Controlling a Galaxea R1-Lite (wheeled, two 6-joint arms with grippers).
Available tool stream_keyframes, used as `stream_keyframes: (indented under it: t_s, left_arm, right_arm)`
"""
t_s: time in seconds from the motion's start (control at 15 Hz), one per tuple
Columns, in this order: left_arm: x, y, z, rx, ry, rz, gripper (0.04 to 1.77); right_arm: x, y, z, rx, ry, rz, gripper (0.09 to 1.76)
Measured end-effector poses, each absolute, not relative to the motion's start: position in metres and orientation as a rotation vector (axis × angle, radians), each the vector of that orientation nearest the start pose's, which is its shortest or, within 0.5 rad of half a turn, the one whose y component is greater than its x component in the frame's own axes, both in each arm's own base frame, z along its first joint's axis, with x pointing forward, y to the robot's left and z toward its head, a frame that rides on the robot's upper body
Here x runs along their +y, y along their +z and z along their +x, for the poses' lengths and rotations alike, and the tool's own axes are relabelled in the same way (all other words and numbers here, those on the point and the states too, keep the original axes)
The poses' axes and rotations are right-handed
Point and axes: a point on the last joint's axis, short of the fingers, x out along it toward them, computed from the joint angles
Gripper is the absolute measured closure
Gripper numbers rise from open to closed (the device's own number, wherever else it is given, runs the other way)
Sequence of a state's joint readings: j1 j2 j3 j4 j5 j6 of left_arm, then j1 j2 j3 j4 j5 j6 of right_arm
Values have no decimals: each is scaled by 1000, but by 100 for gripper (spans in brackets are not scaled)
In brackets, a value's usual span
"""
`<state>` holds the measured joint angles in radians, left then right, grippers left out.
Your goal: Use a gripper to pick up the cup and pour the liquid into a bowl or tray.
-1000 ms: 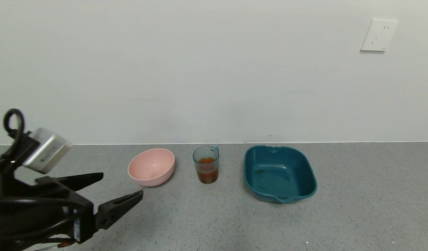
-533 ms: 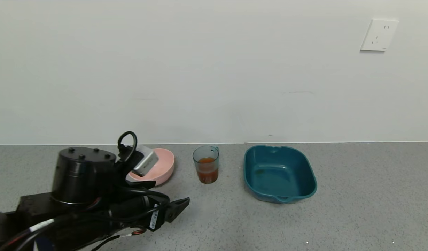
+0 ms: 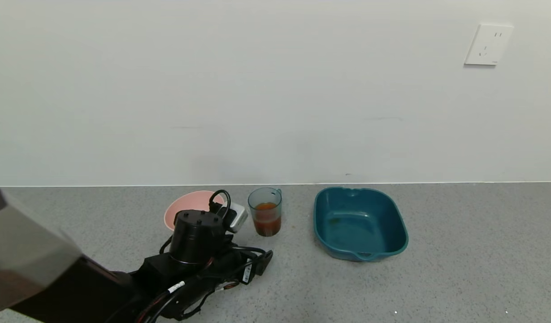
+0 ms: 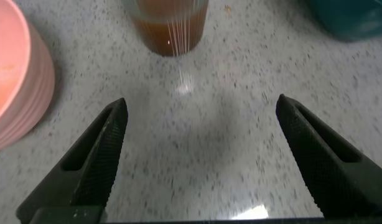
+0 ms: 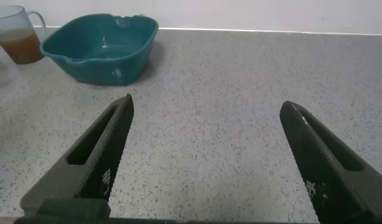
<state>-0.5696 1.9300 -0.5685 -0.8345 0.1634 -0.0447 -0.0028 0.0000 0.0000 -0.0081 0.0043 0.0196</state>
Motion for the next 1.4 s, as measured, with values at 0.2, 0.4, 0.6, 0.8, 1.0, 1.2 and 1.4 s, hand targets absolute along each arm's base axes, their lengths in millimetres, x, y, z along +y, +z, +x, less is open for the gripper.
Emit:
stream_keyframes:
  t_s: [0.2, 0.4, 0.6, 0.8, 1.0, 1.2, 1.4]
  left_arm:
    - [-172, 52, 275, 403, -369, 93, 9]
    - [-179, 31, 289, 343, -319, 74, 9]
    - [-185, 15, 302, 320, -282, 64, 9]
    - [-189, 6, 314, 280, -254, 48, 9]
    - [-194, 0, 323, 266, -239, 45, 9]
    - [-197, -3, 333, 251, -212, 42, 9]
    - [-200, -7, 340, 240, -206, 41, 9]
  right_arm:
    - [0, 76, -23, -8, 1, 20, 14]
    - [0, 76, -23, -8, 2, 20, 14]
    - [0, 76, -23, -8, 1, 20, 14]
    - [0, 76, -23, -8, 2, 20, 14]
    - [0, 76, -23, -9, 1, 20, 14]
    - [0, 76, -23, -8, 2, 20, 14]
    - [0, 76, -23, -8, 2, 20, 14]
